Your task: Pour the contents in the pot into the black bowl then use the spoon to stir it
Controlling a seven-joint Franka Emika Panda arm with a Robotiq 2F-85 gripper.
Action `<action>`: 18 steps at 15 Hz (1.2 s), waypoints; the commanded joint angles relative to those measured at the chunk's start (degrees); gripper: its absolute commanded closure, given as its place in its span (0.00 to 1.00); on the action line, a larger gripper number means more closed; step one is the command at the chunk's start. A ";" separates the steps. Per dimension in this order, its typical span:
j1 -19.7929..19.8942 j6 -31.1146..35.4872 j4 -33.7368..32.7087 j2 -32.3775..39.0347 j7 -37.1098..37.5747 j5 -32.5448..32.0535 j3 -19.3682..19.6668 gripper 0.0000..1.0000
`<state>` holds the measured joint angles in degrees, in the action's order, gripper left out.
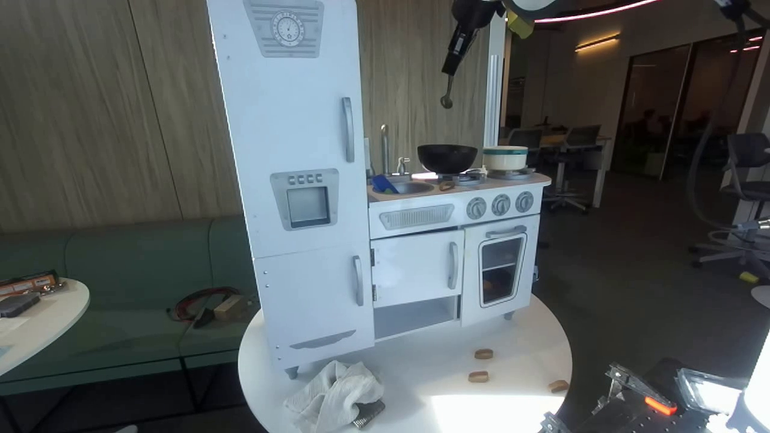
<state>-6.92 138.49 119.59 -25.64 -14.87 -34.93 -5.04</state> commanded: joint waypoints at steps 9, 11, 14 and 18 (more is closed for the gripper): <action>3.54 5.58 0.05 7.14 0.17 3.68 1.75 0.96; 3.67 6.06 0.12 8.04 0.02 4.06 2.12 0.96; 3.99 6.88 0.40 9.04 -0.51 5.39 3.08 0.96; 4.22 7.90 -0.10 10.90 -2.12 8.80 4.34 0.96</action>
<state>-3.22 144.11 120.50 -16.12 -14.81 -28.93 -1.38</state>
